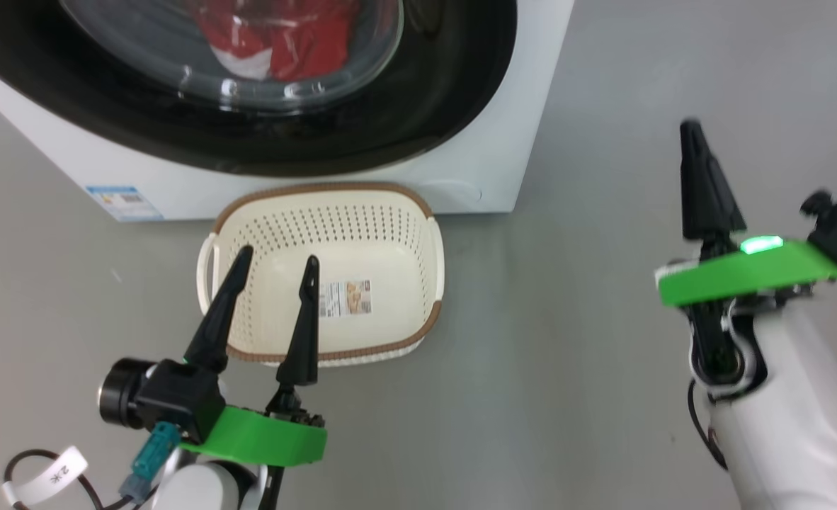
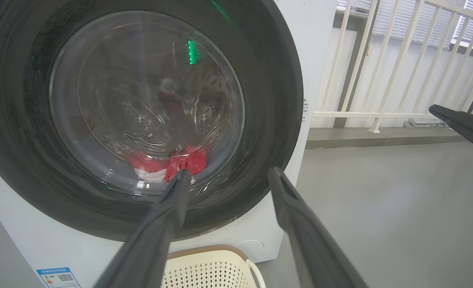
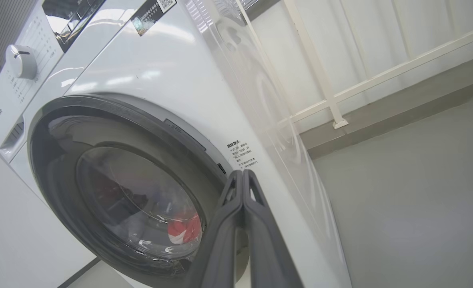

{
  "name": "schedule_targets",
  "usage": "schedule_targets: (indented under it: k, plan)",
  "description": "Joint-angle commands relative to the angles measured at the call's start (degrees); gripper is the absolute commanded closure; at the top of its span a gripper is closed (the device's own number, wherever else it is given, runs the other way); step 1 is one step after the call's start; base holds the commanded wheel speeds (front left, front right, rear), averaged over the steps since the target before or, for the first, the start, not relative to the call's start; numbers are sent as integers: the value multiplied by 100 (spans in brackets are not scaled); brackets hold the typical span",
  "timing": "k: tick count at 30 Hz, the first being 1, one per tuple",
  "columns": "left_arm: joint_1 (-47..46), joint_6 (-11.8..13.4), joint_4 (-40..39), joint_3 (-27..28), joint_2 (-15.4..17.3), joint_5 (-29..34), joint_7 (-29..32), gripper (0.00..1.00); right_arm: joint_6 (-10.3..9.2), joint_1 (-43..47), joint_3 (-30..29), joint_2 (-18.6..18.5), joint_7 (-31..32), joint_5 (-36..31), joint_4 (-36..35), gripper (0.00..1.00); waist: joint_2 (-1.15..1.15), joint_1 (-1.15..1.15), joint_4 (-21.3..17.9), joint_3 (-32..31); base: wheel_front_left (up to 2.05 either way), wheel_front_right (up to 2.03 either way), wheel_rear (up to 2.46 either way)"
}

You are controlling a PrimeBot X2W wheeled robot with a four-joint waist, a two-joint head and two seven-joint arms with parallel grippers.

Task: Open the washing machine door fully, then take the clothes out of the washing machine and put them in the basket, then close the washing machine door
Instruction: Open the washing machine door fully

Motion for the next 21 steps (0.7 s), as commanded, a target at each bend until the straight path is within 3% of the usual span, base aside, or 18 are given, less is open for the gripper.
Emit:
schedule_targets:
  k: [1,9,21]
  plan:
    - [-162,-29,-191,165,62,4,-45,0,39,-235,172,24,-3,149,-76,100,0,0,89,249,0,0,0]
    - [-364,-102,-257,175,62,-99,-45,0,39,-1103,174,-14,441,1174,151,100,0,0,145,744,0,0,0]
    - [-695,-180,-321,102,62,-262,-45,0,39,-2314,190,-190,1779,2999,485,100,0,0,224,1342,0,0,0]
